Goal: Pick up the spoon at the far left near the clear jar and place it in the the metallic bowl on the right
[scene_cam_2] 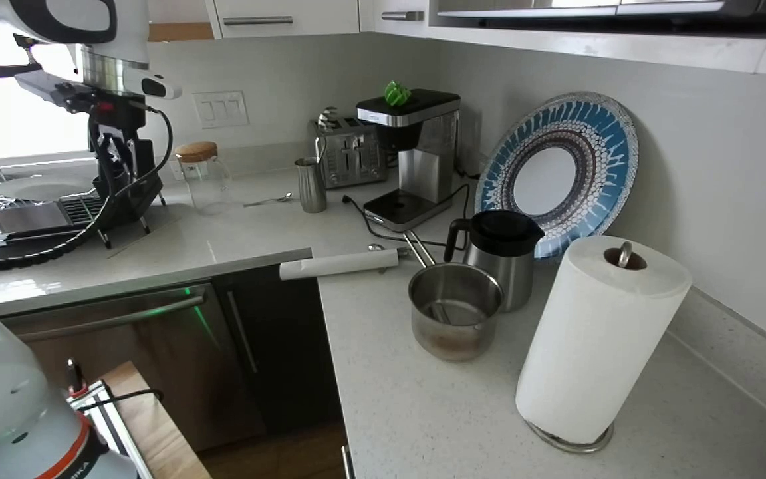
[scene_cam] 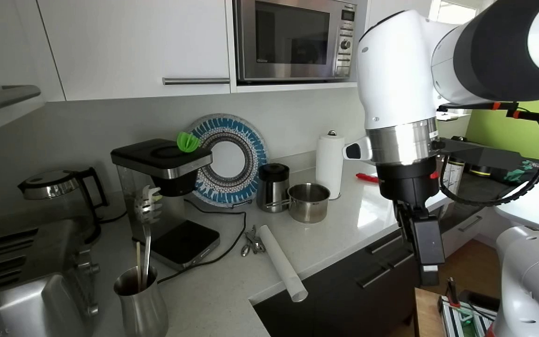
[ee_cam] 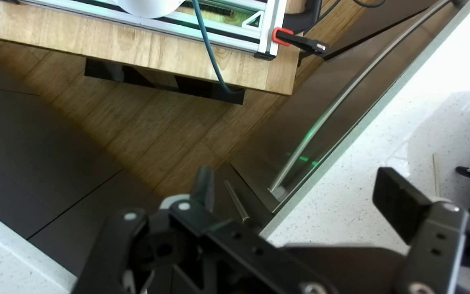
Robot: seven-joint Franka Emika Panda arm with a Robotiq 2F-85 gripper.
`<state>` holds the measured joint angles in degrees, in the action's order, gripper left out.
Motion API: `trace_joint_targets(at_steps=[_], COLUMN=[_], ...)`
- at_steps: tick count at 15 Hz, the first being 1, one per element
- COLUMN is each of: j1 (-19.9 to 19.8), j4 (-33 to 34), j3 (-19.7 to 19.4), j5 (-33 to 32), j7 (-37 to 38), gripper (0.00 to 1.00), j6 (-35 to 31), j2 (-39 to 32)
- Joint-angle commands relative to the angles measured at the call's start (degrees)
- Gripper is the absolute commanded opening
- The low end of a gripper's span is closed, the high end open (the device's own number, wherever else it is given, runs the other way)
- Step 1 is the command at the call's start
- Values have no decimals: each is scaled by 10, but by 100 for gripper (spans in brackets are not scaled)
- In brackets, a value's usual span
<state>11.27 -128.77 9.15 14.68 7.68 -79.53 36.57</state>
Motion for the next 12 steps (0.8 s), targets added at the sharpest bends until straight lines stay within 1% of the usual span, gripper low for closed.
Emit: trace_joint_targets(at_steps=[1,2,3,5,7,10,11,12], j1=[-24,-34,-39,-52,-63,-81,-90,-91], j4=[-11,-16,-18,-27,-38,-48,-45,-38], j3=[23,35,43,63,81,98,107,108], j5=[-13,1,11,17,17,-1,-20,-36], j7=[31,73,96,139,183,250,278,289], gripper=[100,100,100,100,100,100,100,100], j6=[-1,-27,-51,-130,-224,-369,-405,-415], j2=[25,27,22,-5,-32,-85,-104,-122])
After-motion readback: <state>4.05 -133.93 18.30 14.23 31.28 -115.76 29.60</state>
